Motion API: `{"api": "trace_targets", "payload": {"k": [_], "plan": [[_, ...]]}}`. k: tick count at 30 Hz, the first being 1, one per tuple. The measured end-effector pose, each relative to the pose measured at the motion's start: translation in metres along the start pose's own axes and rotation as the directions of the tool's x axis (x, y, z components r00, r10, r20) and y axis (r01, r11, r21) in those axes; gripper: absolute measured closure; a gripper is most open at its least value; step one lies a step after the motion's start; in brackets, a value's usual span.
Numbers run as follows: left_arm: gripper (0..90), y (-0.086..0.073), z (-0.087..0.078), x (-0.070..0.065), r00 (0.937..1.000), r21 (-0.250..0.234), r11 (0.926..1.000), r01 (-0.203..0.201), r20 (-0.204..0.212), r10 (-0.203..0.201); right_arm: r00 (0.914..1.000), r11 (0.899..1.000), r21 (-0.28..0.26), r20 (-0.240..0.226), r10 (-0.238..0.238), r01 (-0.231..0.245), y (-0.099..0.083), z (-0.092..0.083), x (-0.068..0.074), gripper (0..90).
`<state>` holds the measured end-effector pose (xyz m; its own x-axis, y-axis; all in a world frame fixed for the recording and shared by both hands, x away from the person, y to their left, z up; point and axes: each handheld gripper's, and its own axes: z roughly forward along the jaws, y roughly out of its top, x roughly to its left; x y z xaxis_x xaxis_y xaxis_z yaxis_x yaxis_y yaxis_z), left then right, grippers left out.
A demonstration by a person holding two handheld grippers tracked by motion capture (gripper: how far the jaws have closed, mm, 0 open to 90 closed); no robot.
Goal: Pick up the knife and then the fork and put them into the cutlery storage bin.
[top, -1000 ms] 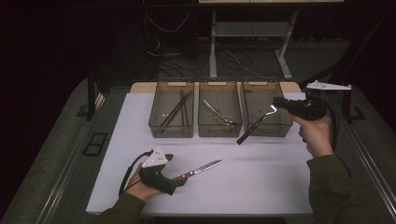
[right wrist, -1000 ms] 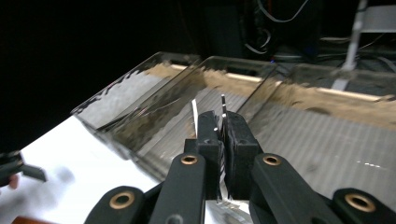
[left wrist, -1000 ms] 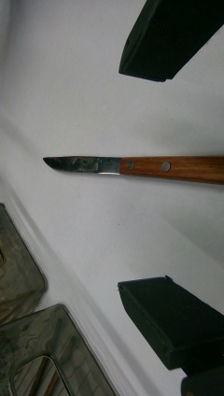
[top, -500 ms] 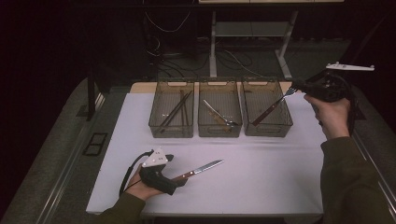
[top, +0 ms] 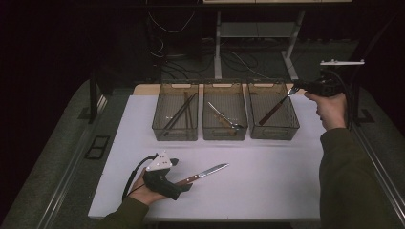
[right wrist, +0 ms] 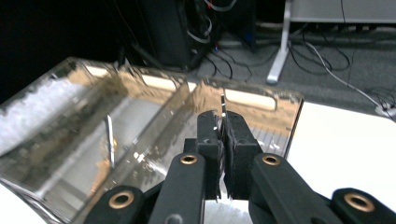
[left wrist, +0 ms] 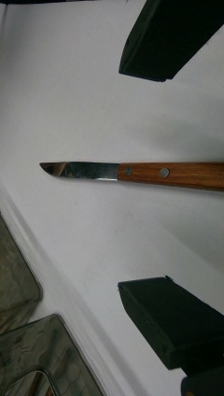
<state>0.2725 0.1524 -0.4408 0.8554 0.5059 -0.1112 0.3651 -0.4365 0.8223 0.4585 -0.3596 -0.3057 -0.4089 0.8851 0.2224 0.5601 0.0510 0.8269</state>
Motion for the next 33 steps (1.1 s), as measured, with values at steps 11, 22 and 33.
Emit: {"api": "trace_targets", "payload": {"k": [11,22,33], "plan": [[0.0,0.000,0.001,-0.002,0.9999,-0.012,0.9999,0.009,0.005,-0.009,0.9996,0.994,0.109,-0.027,0.009,-0.006,-0.010,0.033,0.002,86.3],[0.0,0.001,0.002,-0.003,0.9999,-0.017,0.9998,0.006,0.009,-0.006,0.9958,0.990,0.139,-0.079,0.046,-0.035,-0.022,0.055,-0.008,85.5],[0.0,0.001,0.002,-0.003,0.9998,-0.021,0.9998,0.000,0.020,0.001,0.9987,0.986,0.164,0.049,0.016,-0.024,-0.036,0.075,-0.017,72.0]]}}
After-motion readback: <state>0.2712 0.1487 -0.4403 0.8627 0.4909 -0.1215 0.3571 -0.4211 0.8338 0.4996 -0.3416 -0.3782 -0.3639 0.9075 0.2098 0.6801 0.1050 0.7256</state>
